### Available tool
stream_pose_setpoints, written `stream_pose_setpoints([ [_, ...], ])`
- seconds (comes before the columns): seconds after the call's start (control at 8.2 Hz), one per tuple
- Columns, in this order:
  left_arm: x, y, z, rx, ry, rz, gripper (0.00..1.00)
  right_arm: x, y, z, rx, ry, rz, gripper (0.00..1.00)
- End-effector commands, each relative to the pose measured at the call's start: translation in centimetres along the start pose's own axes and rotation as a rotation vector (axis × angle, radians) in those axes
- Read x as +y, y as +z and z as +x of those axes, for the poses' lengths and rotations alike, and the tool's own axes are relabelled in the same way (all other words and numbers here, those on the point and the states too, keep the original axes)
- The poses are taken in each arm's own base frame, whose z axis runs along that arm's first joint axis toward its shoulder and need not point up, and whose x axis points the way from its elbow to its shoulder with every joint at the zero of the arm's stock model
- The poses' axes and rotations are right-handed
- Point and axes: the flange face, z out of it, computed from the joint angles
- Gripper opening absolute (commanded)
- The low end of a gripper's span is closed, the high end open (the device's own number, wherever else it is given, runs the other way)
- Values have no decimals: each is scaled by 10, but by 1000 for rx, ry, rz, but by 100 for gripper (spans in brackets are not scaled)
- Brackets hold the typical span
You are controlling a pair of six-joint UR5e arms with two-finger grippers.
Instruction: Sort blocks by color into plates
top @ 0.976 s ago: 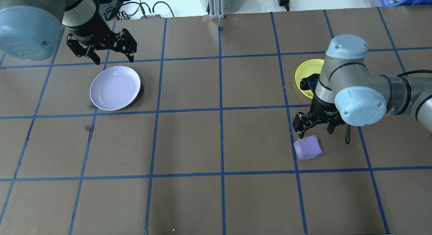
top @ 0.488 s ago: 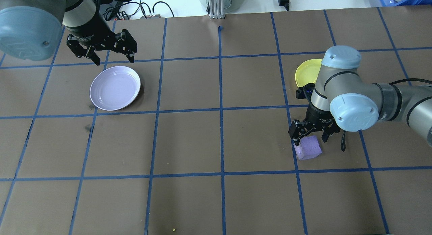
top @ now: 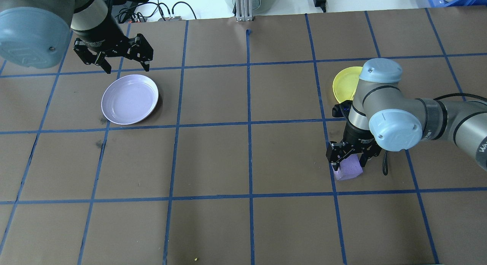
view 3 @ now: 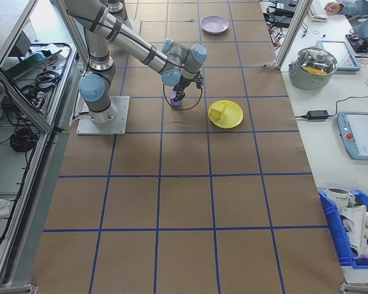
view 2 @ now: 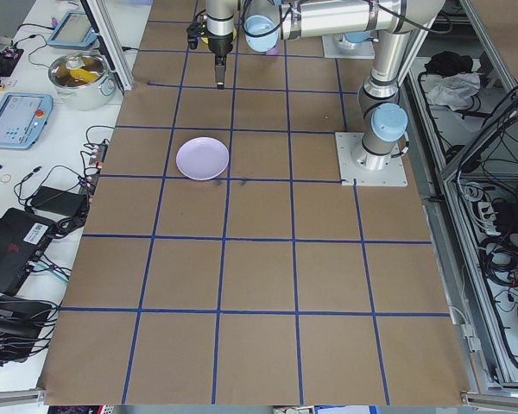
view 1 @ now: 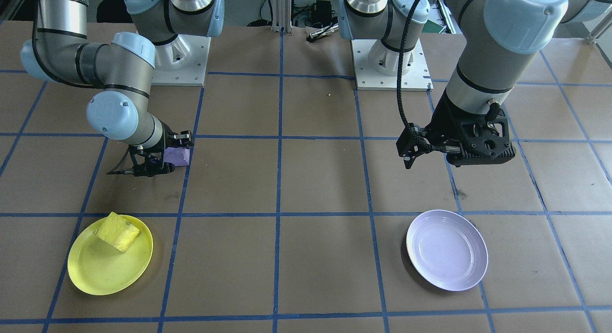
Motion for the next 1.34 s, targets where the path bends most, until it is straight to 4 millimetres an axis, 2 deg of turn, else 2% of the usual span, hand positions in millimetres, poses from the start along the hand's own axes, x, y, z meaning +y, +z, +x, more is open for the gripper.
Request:
stream_pose_setpoints([
  [0.0, -1, 2, -1, -15, 5, -2, 100, -6, -13, -2, -25, 40, 31, 0],
  [0.12, -1, 3, -1, -15, 5, -5, 100, -14, -45, 0, -20, 140, 55, 0],
  [0.24, -1, 2, -1, -15, 5, -3, 100, -21, -80, -6, -82, 185, 35, 0],
  [0.37, -1, 1, -1, -15, 5, 0, 100, -32, -106, -20, -163, 199, 41, 0],
  [0.49, -1, 2, -1, -15, 5, -3, 100, -36, -112, -50, -161, 240, 44, 0],
  [0.73, -1, 2, -1, -15, 5, -3, 100, -39, -100, -148, -117, 295, 91, 0],
  [0.98, -1, 2, -1, -15, 5, -3, 100, -39, -81, -225, -129, 366, 123, 0],
  [1.1, -1, 2, -1, -15, 5, -3, 100, -37, -69, -256, -131, 396, 139, 0],
  [1.22, -1, 3, -1, -15, 5, -5, 100, -38, -56, -274, -137, 410, 145, 0],
])
